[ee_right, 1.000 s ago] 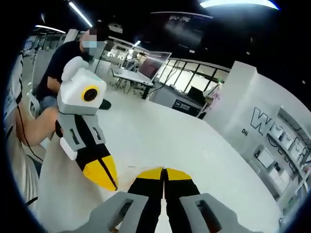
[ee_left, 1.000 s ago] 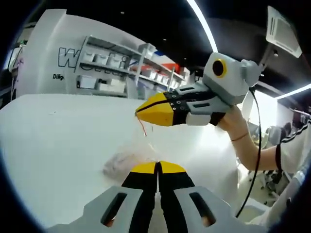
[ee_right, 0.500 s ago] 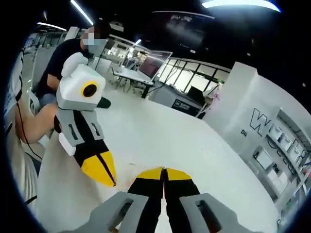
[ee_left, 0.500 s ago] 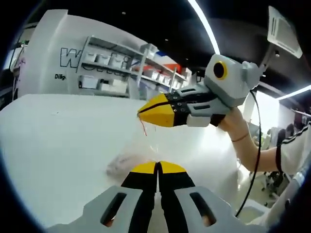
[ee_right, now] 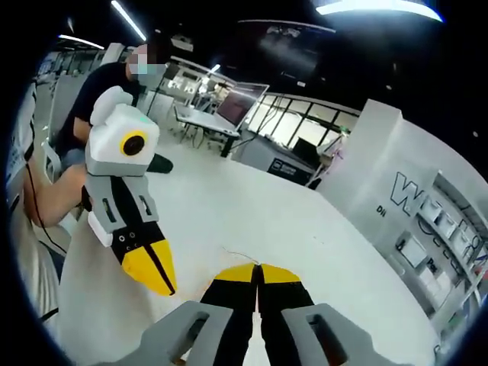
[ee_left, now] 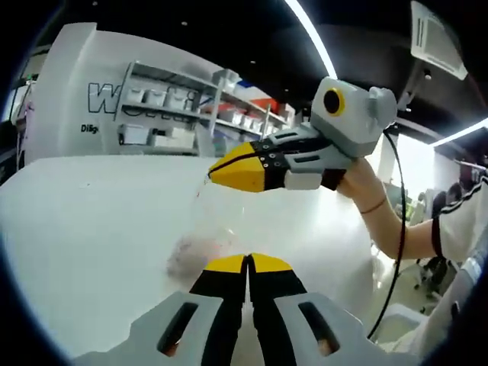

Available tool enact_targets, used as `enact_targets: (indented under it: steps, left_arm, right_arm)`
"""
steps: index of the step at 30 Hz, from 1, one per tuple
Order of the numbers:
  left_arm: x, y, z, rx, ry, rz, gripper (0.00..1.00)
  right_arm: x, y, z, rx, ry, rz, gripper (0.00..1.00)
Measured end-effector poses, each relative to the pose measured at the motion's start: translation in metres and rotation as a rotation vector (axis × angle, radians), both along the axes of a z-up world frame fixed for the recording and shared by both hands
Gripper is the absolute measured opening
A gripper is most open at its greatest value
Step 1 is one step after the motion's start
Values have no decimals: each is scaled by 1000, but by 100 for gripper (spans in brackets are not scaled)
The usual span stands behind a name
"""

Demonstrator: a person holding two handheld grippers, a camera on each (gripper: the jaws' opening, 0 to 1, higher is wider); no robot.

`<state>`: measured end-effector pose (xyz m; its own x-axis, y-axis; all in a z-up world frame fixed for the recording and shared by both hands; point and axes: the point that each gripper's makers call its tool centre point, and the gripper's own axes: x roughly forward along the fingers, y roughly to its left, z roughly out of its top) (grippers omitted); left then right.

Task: Open the resealable bag by pulling the two sides of the seal apart until the entire bag opening is separated and visibly accessible.

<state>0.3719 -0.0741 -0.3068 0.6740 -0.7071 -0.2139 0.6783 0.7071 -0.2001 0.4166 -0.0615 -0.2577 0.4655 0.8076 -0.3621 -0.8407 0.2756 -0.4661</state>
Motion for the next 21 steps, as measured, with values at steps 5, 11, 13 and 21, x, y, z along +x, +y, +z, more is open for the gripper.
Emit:
enact_targets:
  steps: [5, 11, 13, 21]
  left_arm:
    - [0, -2, -5, 22, 8, -5, 3]
    - [0, -1, -10, 70, -2, 5, 4]
    - [0, -1, -10, 70, 0, 5, 4]
    - [2, 0, -12, 75, -9, 17, 5]
  right_arm:
    - [0, 0, 0, -3, -1, 0, 0]
    - [-1, 0, -1, -4, 0, 1, 0]
    - [-1, 0, -1, -4, -1, 1, 0]
    - [-1, -3, 0, 0, -2, -5, 0]
